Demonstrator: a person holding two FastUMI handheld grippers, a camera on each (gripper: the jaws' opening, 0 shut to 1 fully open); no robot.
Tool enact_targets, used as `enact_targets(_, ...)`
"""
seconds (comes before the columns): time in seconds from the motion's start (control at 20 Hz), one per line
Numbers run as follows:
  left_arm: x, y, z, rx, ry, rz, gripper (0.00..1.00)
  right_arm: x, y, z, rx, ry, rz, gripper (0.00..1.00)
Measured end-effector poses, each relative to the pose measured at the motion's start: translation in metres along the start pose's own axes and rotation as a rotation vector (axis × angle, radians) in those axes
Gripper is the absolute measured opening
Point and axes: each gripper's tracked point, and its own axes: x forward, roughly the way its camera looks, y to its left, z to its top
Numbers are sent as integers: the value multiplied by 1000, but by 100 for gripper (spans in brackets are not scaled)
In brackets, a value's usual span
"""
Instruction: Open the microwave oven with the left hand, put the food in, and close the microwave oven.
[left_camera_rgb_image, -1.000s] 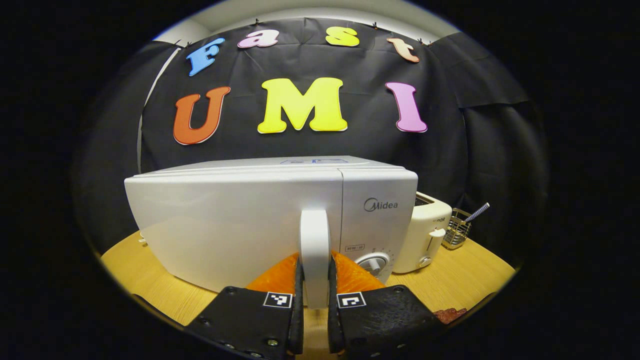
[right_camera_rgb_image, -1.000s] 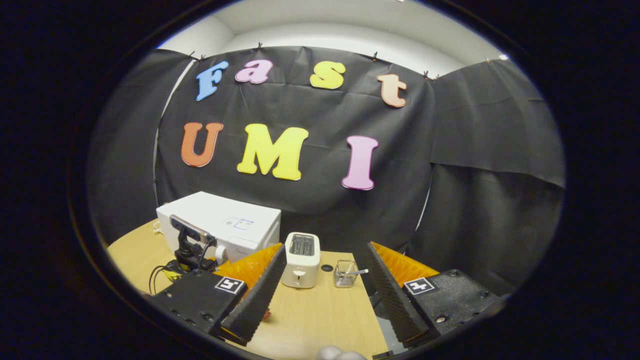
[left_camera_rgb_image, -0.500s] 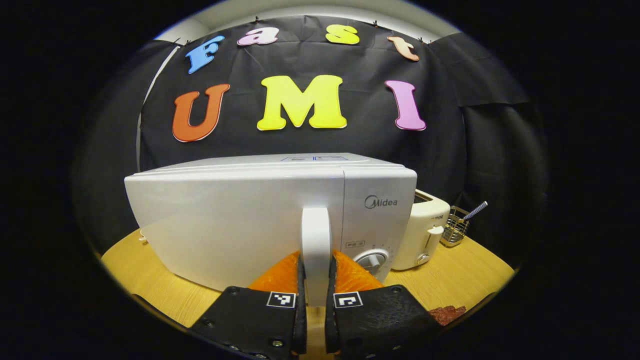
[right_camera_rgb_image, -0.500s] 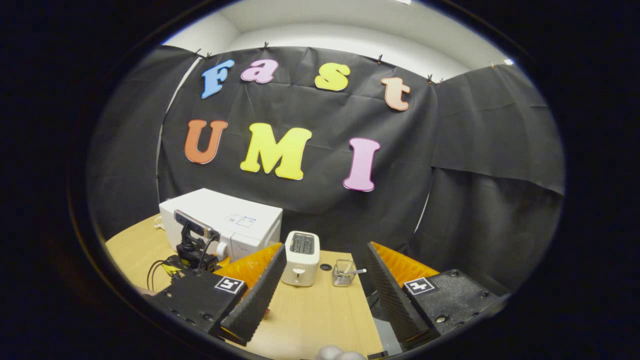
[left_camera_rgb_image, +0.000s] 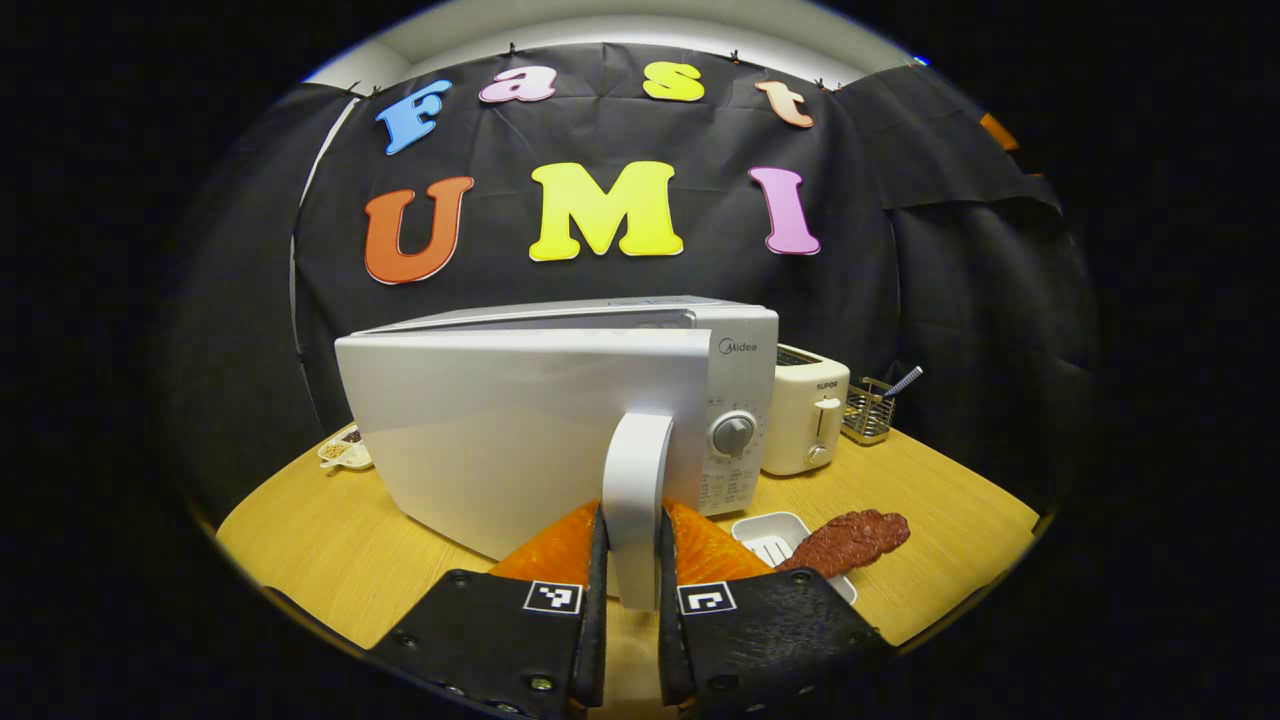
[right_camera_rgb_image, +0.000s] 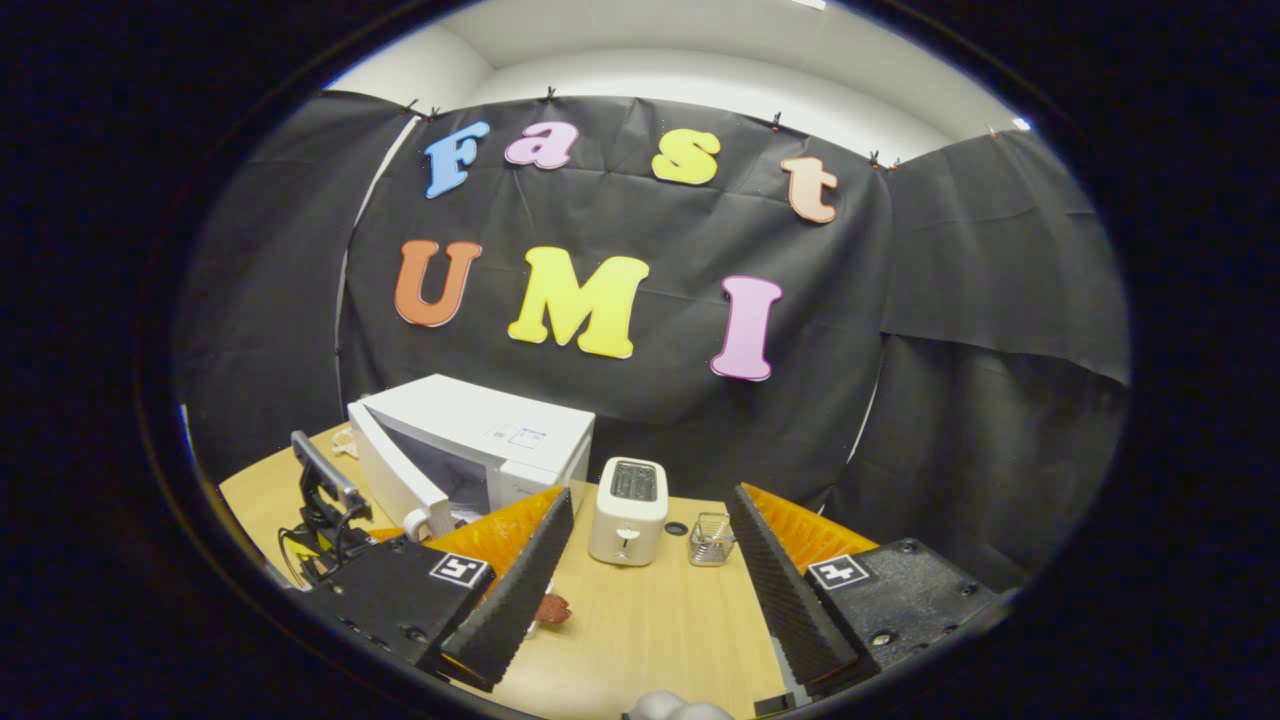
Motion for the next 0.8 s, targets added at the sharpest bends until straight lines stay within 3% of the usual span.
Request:
enact_targets(0.05,-10,6,-4,2,12,-7,27,-4,5,-1,0,0,4,100)
enact_targets(0.3,-57,43,-17,53,41,15,33,-17,26,-5,18,7,17,100)
enact_targets(0.4,-72,62,-22,54,55,40,40,-22,36,-10,28,21,25,100)
enact_targets(0.45,-80,70,-25,48,66,47,51,-25,41,-11,29,22,29,100)
enact_targets(0.5,-86,79,-28,41,68,57,51,-27,46,-11,24,22,31,96)
enact_targets(0.55,-91,87,-28,30,67,60,55,-28,51,-13,15,24,29,100)
enact_targets(0.7,-111,119,-30,20,64,94,66,-31,71,-26,12,48,47,100)
enact_targets(0.75,-115,127,-30,24,63,102,75,-33,77,-29,14,55,54,100)
enact_targets(0.8,-120,137,-31,30,60,118,77,-35,83,-32,12,60,61,96)
